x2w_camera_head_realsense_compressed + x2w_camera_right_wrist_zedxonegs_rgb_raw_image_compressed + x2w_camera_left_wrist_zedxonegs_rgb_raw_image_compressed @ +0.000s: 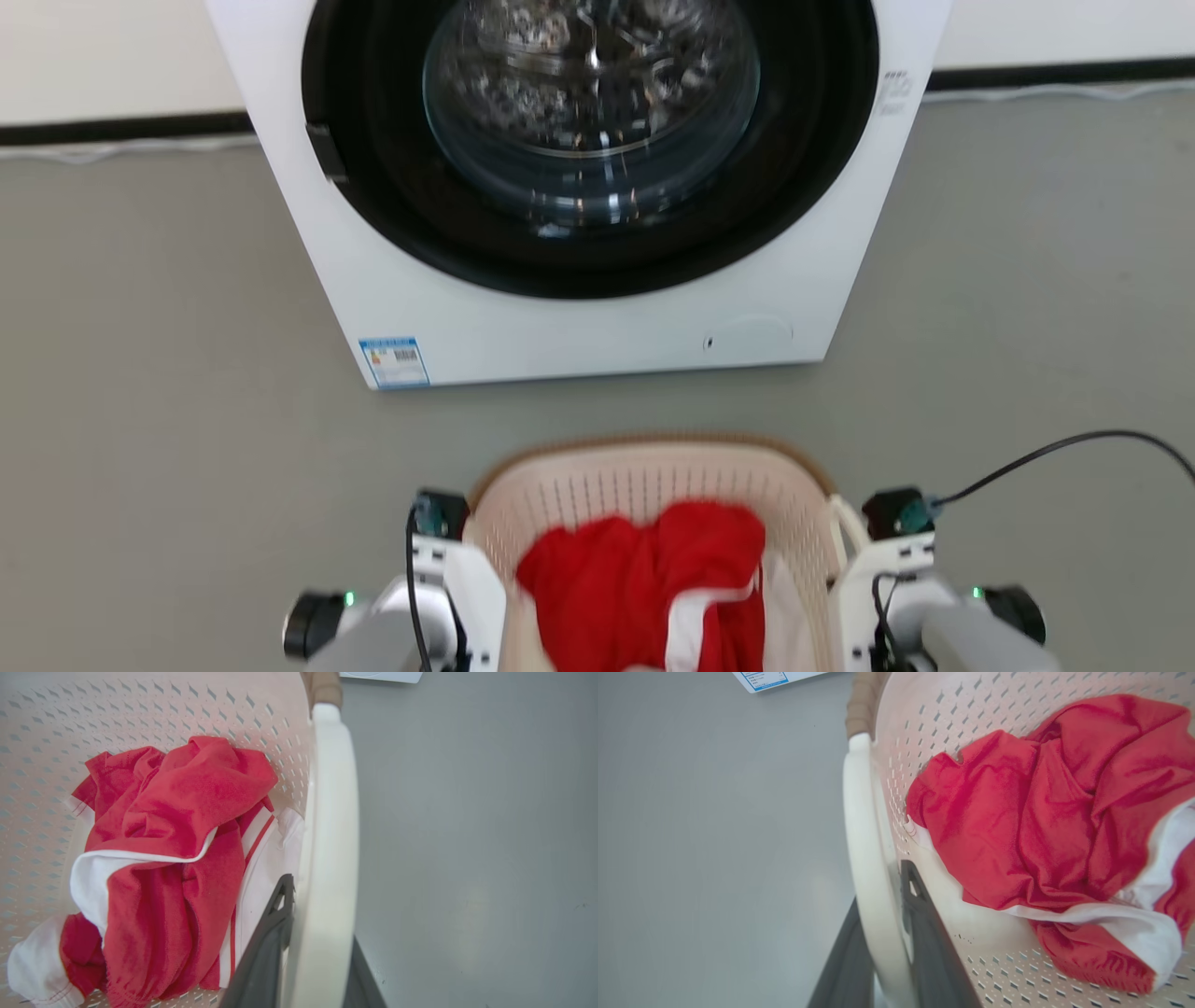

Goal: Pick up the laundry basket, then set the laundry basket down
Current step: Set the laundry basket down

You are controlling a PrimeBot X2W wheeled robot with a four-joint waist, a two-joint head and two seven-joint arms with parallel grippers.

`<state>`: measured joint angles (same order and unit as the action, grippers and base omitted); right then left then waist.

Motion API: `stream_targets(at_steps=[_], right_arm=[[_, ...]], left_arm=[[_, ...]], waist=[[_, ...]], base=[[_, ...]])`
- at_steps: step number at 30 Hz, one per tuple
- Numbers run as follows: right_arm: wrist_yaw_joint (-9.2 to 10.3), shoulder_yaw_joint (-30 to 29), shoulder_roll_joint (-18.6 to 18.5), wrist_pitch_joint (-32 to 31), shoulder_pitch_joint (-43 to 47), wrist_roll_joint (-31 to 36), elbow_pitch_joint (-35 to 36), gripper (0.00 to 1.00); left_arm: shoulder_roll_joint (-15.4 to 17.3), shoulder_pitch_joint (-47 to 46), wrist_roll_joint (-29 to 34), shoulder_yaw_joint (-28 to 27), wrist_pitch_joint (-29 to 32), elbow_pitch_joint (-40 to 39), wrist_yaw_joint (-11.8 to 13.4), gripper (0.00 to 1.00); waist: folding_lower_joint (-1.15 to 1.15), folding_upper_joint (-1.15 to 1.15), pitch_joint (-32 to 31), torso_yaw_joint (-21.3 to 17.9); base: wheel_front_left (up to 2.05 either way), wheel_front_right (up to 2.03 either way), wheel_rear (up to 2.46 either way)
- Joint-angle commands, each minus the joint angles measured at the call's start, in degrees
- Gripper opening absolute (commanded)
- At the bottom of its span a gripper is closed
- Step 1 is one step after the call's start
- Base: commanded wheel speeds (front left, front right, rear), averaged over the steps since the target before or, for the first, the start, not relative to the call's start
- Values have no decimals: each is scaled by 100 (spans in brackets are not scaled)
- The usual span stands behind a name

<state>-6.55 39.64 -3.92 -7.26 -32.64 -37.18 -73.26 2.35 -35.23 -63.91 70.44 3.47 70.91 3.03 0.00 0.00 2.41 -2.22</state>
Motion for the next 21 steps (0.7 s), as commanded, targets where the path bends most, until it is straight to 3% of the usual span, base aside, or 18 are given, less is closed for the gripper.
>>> stream_targets(at_steps=[1,13,21], right_arm=[[-94,104,104,221,-301,59,106,0],[-94,-223,100,1370,-1219,461,-39,0],[-94,-431,-101,1917,-1870,877,-63,0]], left_arm=[[53,-458,65,-58,-135,-33,51,0],[53,-1472,123,-227,-886,62,283,0],[53,-2194,199,-301,-1397,93,456,0]], waist=[[0,0,193,15],[0,0,1759,72],[0,0,2962,191]], base=[[0,0,0],[0,0,0],[0,0,0]])
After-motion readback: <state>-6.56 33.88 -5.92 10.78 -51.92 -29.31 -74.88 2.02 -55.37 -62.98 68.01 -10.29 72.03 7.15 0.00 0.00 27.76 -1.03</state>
